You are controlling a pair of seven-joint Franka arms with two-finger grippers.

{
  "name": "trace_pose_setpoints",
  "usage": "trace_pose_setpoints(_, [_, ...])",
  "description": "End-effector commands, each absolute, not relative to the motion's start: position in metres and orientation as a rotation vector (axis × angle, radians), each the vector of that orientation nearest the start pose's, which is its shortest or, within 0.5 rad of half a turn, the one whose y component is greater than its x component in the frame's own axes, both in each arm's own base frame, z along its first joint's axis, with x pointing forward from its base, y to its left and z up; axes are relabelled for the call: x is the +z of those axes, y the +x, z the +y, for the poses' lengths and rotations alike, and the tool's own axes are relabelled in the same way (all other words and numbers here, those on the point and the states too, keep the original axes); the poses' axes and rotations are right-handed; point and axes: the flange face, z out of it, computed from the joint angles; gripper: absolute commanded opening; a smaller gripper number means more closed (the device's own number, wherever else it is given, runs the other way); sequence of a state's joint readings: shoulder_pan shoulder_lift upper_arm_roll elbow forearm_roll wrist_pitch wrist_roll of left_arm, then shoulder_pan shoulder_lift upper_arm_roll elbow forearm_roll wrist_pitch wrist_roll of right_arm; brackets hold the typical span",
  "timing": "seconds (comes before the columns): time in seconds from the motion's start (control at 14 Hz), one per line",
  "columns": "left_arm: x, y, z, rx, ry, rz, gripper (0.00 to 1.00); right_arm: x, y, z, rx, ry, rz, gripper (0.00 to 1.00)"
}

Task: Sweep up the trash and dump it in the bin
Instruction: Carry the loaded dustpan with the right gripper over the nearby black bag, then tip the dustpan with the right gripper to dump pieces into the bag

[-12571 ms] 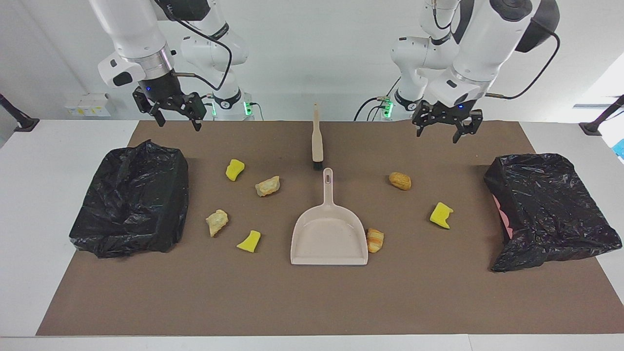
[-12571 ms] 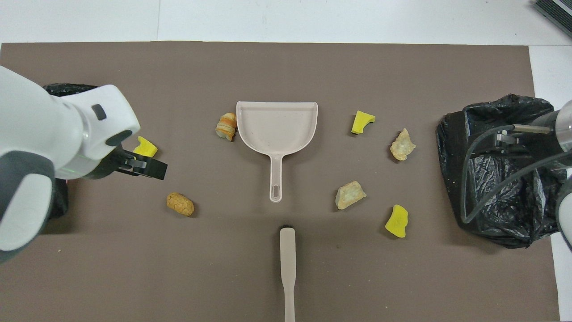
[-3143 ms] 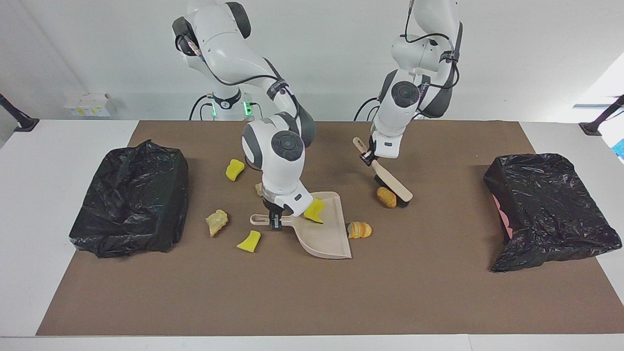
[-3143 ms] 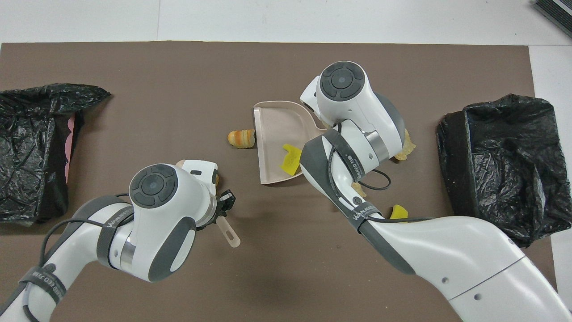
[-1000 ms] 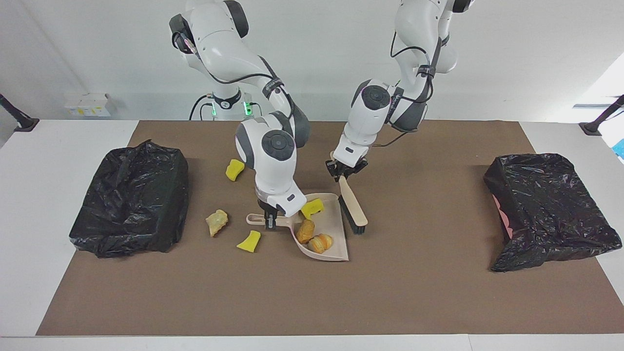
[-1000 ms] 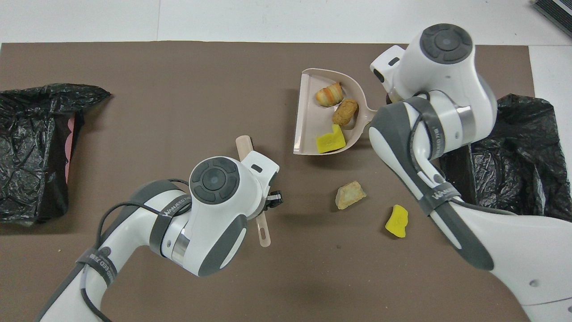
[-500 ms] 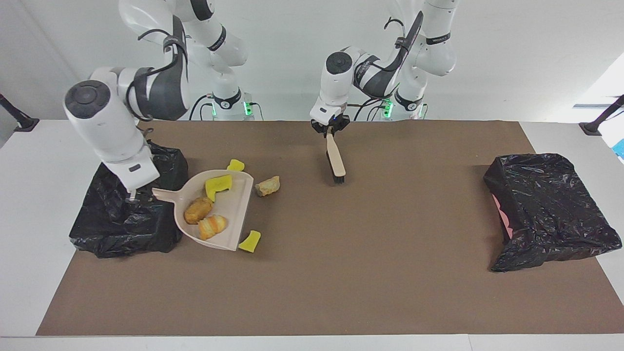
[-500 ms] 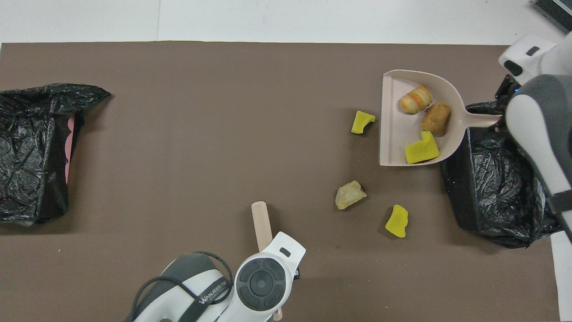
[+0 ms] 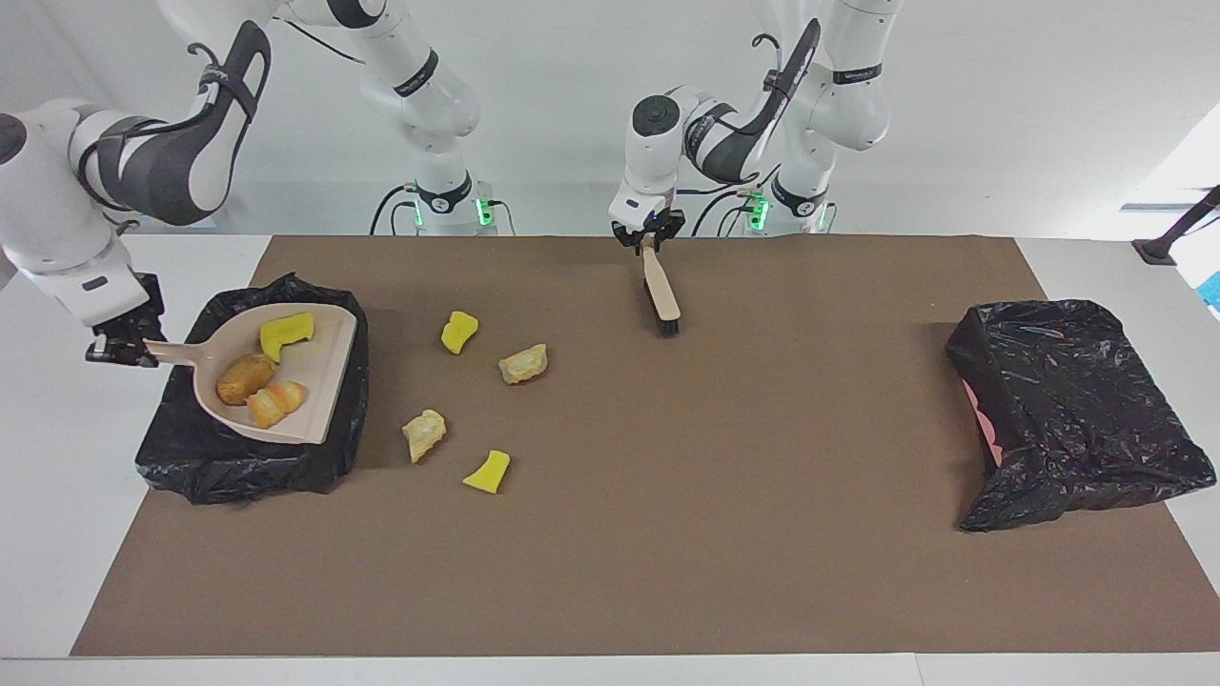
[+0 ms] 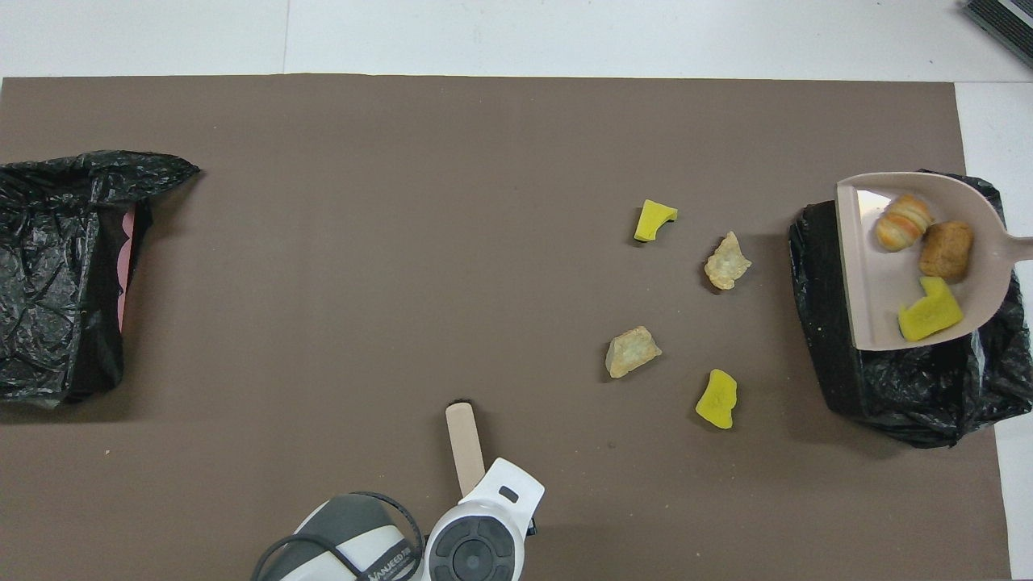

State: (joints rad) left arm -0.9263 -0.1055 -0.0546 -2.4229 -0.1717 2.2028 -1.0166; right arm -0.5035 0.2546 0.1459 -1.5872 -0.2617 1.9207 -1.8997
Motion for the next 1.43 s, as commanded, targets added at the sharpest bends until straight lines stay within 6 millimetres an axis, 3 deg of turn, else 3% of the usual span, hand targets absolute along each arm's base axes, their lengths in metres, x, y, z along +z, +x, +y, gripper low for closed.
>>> trace_pose_setpoints(0.0, [0.361, 0.295, -0.370, 0.222, -3.119, -0.364, 1.00, 0.496, 0.573, -0.252, -0.333, 1.882, 2.166, 0.00])
trace_pose_setpoints(0.21, [0.379, 0.359, -0.347, 0.201, -3.165, -0.332, 1.00, 0.496, 0.573, -0.253, -0.496, 1.743, 2.157, 0.00])
trace_pose_setpoints(0.5, [0.402, 0.422, -0.298, 0.125, -3.228, -0.290, 1.00, 0.493, 0.565, -0.242, -0.666, 1.656, 2.027, 0.00])
trace_pose_setpoints(0.64, [0.420, 0.450, -0.273, 0.068, -3.258, -0.260, 1.00, 0.487, 0.557, -0.222, -0.702, 1.623, 1.942, 0.00])
trace_pose_setpoints(0.86, [0.455, 0.494, -0.224, 0.053, -3.275, -0.135, 1.00, 0.487, 0.557, -0.167, -0.783, 1.504, 1.864, 0.00])
trace_pose_setpoints(0.93, [0.476, 0.518, -0.195, 0.059, -3.280, -0.042, 1.00, 0.487, 0.553, -0.155, -0.812, 1.506, 1.827, 0.00])
trace_pose_setpoints(1.14, [0.515, 0.543, -0.146, 0.015, -3.267, 0.058, 1.00, 0.496, 0.553, -0.133, -0.920, 1.458, 1.735, 0.00])
trace_pose_setpoints(1.36, [0.540, 0.548, -0.112, 0.031, -3.207, 0.196, 1.00, 0.520, 0.551, -0.131, -0.962, 1.437, 1.653, 0.00])
